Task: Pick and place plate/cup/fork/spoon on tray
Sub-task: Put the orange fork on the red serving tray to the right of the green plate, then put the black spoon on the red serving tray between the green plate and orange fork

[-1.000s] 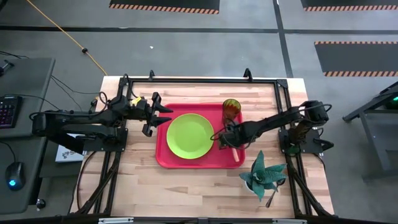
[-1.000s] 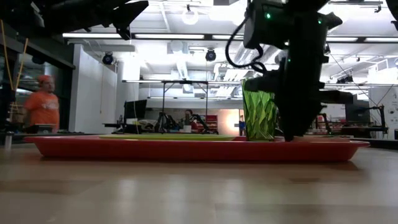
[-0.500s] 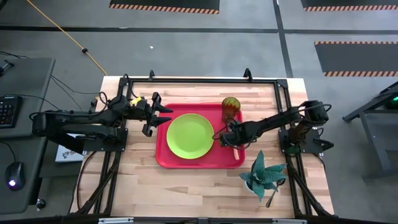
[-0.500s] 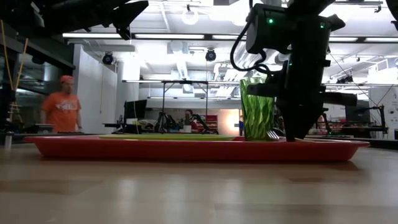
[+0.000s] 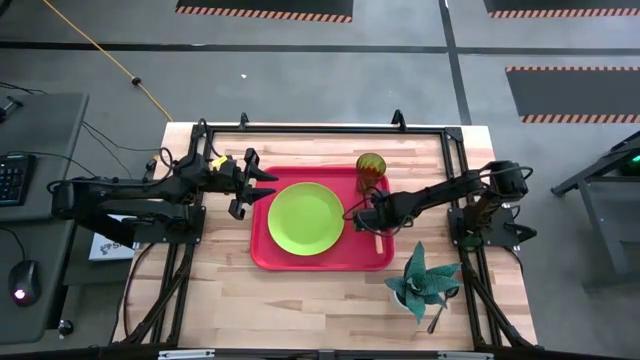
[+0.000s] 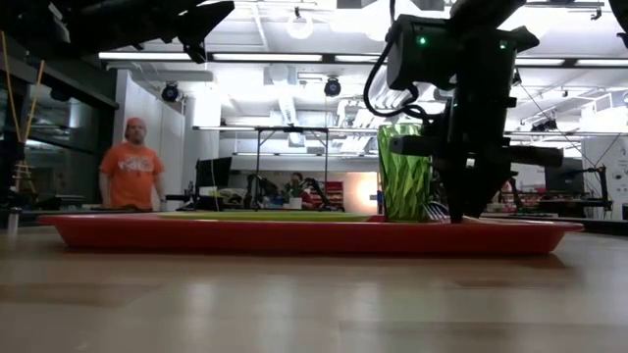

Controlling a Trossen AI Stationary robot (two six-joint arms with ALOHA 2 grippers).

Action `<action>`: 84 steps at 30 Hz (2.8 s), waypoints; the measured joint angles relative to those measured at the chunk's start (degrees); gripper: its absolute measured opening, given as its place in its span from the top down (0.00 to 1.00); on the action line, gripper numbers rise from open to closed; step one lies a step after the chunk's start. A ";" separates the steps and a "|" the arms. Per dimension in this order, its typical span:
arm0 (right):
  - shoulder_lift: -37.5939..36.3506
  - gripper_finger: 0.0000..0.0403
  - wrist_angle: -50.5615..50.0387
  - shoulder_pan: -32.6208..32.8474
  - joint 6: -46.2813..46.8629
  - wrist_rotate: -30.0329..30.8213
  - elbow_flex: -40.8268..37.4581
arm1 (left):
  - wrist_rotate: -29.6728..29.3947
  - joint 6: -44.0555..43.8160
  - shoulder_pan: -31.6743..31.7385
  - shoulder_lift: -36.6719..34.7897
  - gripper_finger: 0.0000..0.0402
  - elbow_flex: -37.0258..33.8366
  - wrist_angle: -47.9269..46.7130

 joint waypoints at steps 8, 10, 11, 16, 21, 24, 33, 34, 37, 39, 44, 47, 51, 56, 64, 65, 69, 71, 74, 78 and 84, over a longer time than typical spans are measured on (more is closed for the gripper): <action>0.00 0.77 -0.65 0.03 1.74 -0.40 0.02 | 0.00 -0.04 0.00 0.00 0.65 0.00 0.00; 0.00 0.74 -0.67 0.03 1.65 -0.35 0.02 | 0.00 -0.04 0.00 0.00 0.65 0.00 0.00; 0.00 0.73 -0.65 0.03 1.24 -0.37 0.02 | 0.00 -0.06 0.00 0.00 0.65 0.00 0.00; 0.00 0.66 -0.61 0.03 -2.11 -0.46 0.22 | 0.00 -0.06 -0.02 0.00 0.65 0.00 0.00; -1.43 0.58 -3.54 0.03 -5.80 0.18 1.44 | -0.01 -0.06 0.00 0.00 0.65 0.00 0.00; -3.62 0.54 -7.49 0.03 -8.30 0.92 2.54 | 0.00 0.31 -0.02 0.00 0.65 0.00 -0.23; -14.33 0.49 -12.54 1.44 -19.90 1.20 4.17 | -0.02 -1.39 0.04 0.00 0.65 0.00 -0.09; -15.60 0.49 -12.53 1.78 -21.31 1.01 4.17 | -0.02 -1.60 0.04 0.00 0.65 0.00 -0.14; -19.63 0.49 -12.51 2.69 -26.50 0.54 4.17 | -0.02 -1.59 0.04 0.00 0.65 0.00 -0.28; -22.38 0.49 -11.91 3.28 -29.13 0.21 4.17 | -0.02 -1.77 0.04 -0.01 0.65 0.00 -0.33; -28.49 0.49 -7.00 6.11 -36.63 3.27 4.17 | -0.02 -0.60 0.04 0.00 0.65 0.02 -0.42; -31.38 0.49 -3.40 7.29 -39.57 5.91 4.17 | 0.00 -0.95 0.02 0.00 0.65 0.02 -0.42; -34.13 0.49 0.51 8.02 -45.19 9.99 4.17 | 0.00 -0.96 0.02 -0.01 0.65 0.03 -0.42; -36.26 0.49 1.25 7.58 -49.80 12.73 4.17 | -0.02 0.52 0.02 0.00 0.65 0.30 0.21; -36.11 0.49 1.56 7.53 -54.87 16.00 4.17 | 0.00 0.19 0.02 0.00 0.65 0.66 -0.46; -36.13 0.49 1.68 7.53 -54.99 16.00 4.17 | -0.01 -0.23 0.02 0.00 0.65 0.66 -0.45; -36.13 0.49 1.67 7.50 -55.41 15.84 4.17 | -0.02 -0.51 0.02 0.00 0.65 0.66 -0.42; -36.15 0.49 1.67 7.51 -55.03 14.04 4.17 | -0.02 -0.48 0.02 0.00 0.65 0.66 -0.42; -36.25 0.49 1.70 7.53 -55.42 10.55 4.17 | -0.02 0.40 0.02 0.00 0.65 0.66 -0.48; -36.54 0.49 1.69 7.53 -56.51 8.10 4.17 | -0.02 0.43 0.02 0.00 0.65 0.66 -0.89; -38.73 0.49 0.93 7.54 -53.97 -0.91 5.06 | -0.02 0.44 0.02 0.00 0.65 0.66 -0.87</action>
